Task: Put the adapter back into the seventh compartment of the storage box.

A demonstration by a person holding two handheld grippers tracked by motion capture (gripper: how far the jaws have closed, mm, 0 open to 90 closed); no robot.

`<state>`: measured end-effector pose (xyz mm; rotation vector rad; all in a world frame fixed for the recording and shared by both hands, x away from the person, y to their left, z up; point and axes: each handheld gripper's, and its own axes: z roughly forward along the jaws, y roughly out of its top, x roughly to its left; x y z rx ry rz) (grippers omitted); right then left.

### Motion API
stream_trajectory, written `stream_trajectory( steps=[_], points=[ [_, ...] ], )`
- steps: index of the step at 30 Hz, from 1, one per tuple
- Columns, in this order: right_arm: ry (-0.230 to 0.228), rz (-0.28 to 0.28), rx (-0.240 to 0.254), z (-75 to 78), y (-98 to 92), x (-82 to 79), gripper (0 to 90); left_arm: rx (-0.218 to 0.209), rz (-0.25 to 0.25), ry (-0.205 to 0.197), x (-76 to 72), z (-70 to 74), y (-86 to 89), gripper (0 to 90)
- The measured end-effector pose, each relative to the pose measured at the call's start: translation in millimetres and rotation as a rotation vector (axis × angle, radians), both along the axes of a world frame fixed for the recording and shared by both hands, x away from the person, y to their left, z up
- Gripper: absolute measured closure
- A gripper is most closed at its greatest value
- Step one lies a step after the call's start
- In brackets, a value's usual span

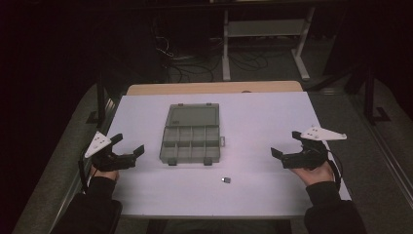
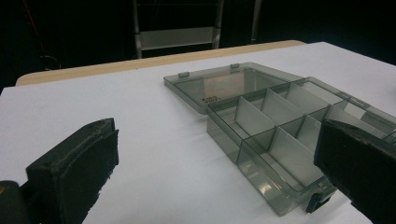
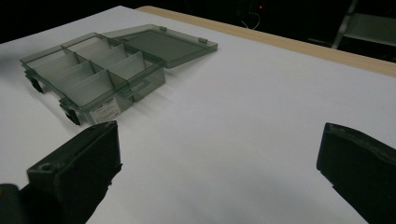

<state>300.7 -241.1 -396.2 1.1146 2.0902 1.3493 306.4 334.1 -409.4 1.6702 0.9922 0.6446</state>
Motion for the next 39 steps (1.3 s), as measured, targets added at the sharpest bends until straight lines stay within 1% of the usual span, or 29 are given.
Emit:
stream_trajectory(
  steps=[6,13,21,25,28,31,33,39],
  points=[
    [0.006,0.006,-0.003,-0.8,1.3,-0.5,0.0,0.001,-0.009,-0.001,-0.8,0.0,-1.5,0.0],
    [0.012,0.01,-0.011,-1.6,2.8,0.0,0.0,0.0,-0.005,-0.002,-1.1,0.2,-1.2,0.0],
    [0.016,0.022,-0.014,-2.0,5.1,1.0,0.0,0.007,-0.007,-0.001,-1.1,0.1,-1.2,0.0],
    [0.025,0.022,-0.023,-2.9,7.1,2.8,0.0,0.012,-0.009,-0.002,-1.3,0.1,-1.3,0.0],
    [0.028,0.035,-0.041,-2.0,10.5,3.3,0.0,0.016,-0.008,0.002,-1.1,-0.3,-1.5,0.0],
    [0.044,0.044,-0.054,0.0,14.9,5.4,0.0,0.019,-0.005,0.003,-1.1,-0.4,-1.6,0.0],
    [0.048,0.067,-0.072,2.5,19.7,7.0,0.0,0.019,-0.004,0.003,-1.3,-0.4,-1.6,0.0],
    [0.057,0.095,-0.087,8.0,24.8,8.5,0.0,0.021,-0.002,0.007,-0.8,-0.8,-1.8,0.0]
  ],
)
